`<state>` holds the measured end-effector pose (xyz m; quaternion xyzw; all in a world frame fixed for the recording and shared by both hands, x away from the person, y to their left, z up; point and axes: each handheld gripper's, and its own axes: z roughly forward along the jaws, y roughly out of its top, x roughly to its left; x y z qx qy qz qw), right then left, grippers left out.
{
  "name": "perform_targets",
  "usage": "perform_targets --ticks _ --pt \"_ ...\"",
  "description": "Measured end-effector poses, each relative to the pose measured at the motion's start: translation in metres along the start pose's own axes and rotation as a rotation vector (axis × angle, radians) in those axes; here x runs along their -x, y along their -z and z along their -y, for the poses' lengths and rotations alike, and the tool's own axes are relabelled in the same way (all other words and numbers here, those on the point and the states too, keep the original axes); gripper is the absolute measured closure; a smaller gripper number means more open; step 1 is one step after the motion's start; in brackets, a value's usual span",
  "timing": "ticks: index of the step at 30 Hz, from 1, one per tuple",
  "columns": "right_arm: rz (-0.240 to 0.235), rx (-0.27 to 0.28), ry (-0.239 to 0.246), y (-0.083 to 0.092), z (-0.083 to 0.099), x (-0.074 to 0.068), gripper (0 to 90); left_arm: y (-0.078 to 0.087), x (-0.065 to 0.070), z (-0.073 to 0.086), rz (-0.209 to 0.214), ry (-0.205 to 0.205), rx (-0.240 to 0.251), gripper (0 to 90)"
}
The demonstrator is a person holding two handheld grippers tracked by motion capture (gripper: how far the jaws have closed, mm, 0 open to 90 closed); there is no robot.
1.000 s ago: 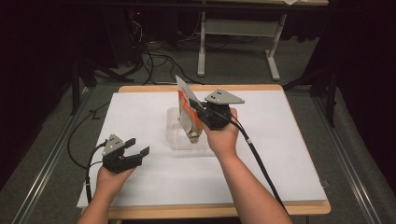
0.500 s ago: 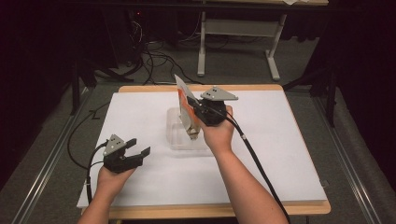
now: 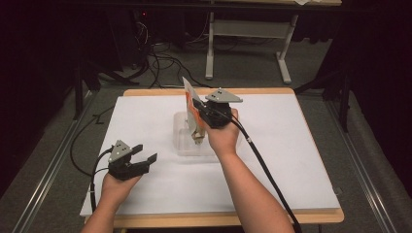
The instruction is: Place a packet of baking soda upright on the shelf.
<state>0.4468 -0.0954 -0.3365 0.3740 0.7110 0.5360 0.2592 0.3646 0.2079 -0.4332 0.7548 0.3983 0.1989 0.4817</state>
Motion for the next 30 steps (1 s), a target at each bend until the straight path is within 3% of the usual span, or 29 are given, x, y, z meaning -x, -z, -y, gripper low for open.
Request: perform_targets --ticks 10,30 --pt "-0.001 -0.023 0.031 -0.011 0.007 -0.006 90.0 0.000 0.000 0.000 0.002 0.001 0.003 31.9" --pt "-0.021 -0.065 0.046 -0.021 0.024 -0.017 90.0 -0.001 0.001 0.000 -0.003 -0.005 -0.004 31.9"
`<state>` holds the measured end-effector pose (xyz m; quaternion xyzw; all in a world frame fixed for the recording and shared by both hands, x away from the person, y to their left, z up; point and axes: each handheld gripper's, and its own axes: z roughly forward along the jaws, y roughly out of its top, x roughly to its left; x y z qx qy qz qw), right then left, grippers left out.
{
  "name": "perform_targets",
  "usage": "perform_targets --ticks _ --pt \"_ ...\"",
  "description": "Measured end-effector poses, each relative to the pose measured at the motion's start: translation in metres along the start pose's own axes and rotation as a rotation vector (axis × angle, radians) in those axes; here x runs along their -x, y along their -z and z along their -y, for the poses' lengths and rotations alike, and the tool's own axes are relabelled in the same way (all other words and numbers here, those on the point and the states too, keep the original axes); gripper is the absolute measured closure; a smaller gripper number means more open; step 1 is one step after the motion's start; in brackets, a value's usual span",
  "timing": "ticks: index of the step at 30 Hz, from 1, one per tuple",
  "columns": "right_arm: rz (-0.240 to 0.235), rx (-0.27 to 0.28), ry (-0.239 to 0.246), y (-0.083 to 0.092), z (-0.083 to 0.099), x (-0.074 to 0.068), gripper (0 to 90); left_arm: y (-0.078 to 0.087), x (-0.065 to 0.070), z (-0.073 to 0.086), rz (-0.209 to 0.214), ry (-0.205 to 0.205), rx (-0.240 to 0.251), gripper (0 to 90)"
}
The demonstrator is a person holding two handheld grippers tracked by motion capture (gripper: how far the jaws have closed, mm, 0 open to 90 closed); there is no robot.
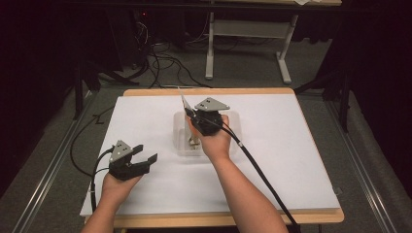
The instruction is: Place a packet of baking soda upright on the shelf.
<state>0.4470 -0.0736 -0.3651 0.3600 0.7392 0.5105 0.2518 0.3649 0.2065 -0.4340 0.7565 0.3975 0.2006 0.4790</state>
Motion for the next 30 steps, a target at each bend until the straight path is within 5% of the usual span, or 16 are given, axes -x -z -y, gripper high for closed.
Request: perform_targets --ticks 30 --pt "-0.018 -0.019 -0.002 -0.003 0.017 -0.011 90.0 0.001 0.000 0.000 0.000 -0.001 0.004 31.9"
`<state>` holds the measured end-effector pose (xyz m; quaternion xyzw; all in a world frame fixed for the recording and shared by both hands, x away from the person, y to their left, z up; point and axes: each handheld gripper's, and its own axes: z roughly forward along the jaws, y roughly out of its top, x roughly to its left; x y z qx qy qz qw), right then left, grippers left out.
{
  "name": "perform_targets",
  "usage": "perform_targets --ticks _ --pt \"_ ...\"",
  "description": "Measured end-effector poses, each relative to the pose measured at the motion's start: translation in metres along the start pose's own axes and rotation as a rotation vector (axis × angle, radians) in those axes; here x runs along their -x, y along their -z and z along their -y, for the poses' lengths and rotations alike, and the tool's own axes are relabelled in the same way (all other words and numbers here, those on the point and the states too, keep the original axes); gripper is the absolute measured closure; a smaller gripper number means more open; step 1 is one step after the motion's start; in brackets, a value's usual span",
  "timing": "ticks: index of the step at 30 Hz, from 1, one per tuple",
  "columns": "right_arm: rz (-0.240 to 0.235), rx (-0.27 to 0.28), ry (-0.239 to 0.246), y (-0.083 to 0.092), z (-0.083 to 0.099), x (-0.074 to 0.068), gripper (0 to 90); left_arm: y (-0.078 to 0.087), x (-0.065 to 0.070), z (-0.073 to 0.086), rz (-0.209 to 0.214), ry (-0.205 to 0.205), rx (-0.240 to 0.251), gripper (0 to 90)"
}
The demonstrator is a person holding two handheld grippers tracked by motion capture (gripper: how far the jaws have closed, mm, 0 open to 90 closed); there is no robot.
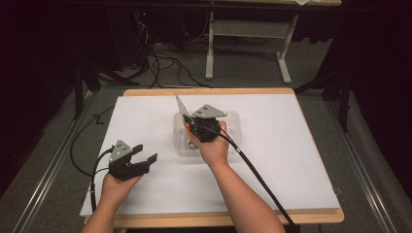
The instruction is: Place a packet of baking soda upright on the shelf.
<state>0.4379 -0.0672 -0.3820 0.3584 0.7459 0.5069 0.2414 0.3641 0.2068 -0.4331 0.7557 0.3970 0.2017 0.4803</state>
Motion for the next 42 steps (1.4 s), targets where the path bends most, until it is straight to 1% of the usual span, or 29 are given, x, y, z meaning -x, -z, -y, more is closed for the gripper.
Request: perform_targets --ticks 6,8,9,11,12,15,20,21,23,26,29,32,34,36,38,39,42 --pt "-0.007 -0.018 -0.003 -0.003 0.006 -0.003 90.0 0.000 0.000 0.000 -0.002 0.001 0.000 31.9" --pt "-0.010 -0.012 -0.006 -0.004 0.007 -0.004 90.0 0.000 -0.001 0.000 -0.001 0.002 0.000 31.9" --pt "-0.007 -0.008 -0.016 -0.003 0.006 -0.004 90.0 0.000 -0.001 0.000 -0.001 0.001 0.000 31.9" --pt "-0.007 0.009 -0.014 0.000 0.005 -0.004 89.8 0.000 -0.001 0.000 -0.002 0.000 -0.001 31.9" --pt "-0.001 0.007 -0.008 0.002 0.004 -0.004 89.5 -0.001 -0.001 0.000 -0.001 0.000 -0.001 31.9" --pt "0.002 0.011 -0.011 0.007 0.001 -0.002 87.8 -0.001 -0.001 0.000 0.000 -0.002 -0.002 31.9" --pt "0.019 -0.002 -0.022 0.011 0.004 0.001 79.0 -0.001 0.000 -0.001 -0.001 -0.007 -0.001 31.9" --pt "0.016 0.002 -0.029 0.011 0.005 0.002 77.3 -0.002 0.000 -0.001 0.000 -0.007 -0.002 31.9" --pt "0.003 -0.011 -0.049 0.011 0.007 0.003 72.4 -0.002 -0.001 -0.001 -0.001 -0.009 -0.002 31.9" --pt "-0.008 -0.011 -0.065 0.014 0.008 0.004 62.7 -0.003 -0.001 -0.001 -0.001 -0.013 -0.002 31.9" --pt "-0.010 -0.007 -0.070 0.021 0.006 0.003 54.5 -0.004 -0.002 -0.002 -0.002 -0.013 -0.004 31.9" --pt "-0.028 -0.008 -0.083 0.029 0.004 0.001 48.1 -0.005 -0.003 -0.002 -0.003 -0.011 -0.002 31.9" --pt "-0.034 -0.012 -0.082 0.036 0.005 -0.002 45.9 -0.005 -0.003 -0.002 -0.004 -0.013 0.000 31.9" --pt "-0.035 -0.017 -0.069 0.041 0.006 -0.004 44.3 -0.005 -0.003 -0.002 -0.006 -0.014 0.000 31.9" --pt "-0.032 -0.017 -0.071 0.046 0.008 -0.004 43.0 -0.006 -0.003 -0.002 -0.006 -0.017 -0.007 31.9" --pt "-0.038 -0.015 -0.079 0.049 0.008 -0.004 42.8 -0.006 -0.003 -0.002 -0.007 -0.018 -0.008 31.9" --pt "-0.040 -0.009 -0.079 0.055 0.012 -0.003 42.3 -0.006 -0.001 -0.002 -0.008 -0.023 -0.010 31.9"
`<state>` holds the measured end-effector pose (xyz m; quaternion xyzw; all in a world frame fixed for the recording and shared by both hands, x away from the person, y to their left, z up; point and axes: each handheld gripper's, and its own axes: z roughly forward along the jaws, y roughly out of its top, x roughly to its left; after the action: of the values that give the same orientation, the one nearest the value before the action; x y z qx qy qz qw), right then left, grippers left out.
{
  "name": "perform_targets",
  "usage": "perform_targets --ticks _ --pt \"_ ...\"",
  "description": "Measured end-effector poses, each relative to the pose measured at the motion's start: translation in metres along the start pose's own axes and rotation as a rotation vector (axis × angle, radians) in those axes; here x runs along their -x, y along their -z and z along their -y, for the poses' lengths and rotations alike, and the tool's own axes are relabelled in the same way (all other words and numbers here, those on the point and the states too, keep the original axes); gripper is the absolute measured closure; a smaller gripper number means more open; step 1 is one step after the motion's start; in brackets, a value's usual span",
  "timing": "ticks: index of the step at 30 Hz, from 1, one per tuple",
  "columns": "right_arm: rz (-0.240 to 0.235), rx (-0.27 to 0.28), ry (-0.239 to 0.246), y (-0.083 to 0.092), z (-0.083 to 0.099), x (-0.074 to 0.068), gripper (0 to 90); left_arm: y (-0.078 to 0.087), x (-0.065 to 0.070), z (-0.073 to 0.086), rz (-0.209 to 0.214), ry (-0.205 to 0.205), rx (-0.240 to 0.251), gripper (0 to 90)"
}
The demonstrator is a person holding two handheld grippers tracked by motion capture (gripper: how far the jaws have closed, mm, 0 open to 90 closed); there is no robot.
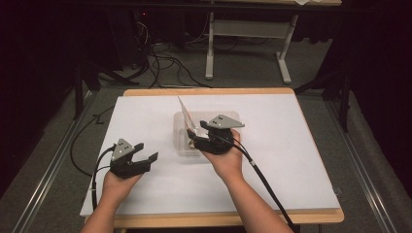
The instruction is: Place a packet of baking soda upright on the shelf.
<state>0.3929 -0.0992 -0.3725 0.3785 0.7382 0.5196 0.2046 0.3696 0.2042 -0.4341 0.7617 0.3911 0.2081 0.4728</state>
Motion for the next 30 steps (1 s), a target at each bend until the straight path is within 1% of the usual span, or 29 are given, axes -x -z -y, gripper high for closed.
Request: perform_targets --ticks 6,10,17,19,24,30 --pt "0.000 0.002 0.003 0.008 0.008 0.000 41.7 0.001 0.001 0.000 0.000 -0.007 0.002 31.9" --pt "0.006 -0.002 0.016 0.013 0.016 0.002 40.8 0.001 0.002 0.000 0.000 -0.012 0.002 31.9" --pt "0.028 -0.019 0.019 0.026 0.031 0.012 38.2 0.001 0.002 0.000 -0.001 -0.015 0.000 31.8" --pt "0.041 -0.023 0.016 0.030 0.035 0.015 37.0 0.001 0.002 0.000 0.000 -0.016 0.000 31.7" --pt "0.069 -0.014 0.014 0.049 0.043 0.026 36.1 0.001 0.002 0.001 -0.001 -0.018 -0.003 31.7" --pt "0.121 0.011 0.006 0.083 0.048 0.048 35.6 0.001 0.002 0.001 -0.010 -0.017 -0.004 31.7"
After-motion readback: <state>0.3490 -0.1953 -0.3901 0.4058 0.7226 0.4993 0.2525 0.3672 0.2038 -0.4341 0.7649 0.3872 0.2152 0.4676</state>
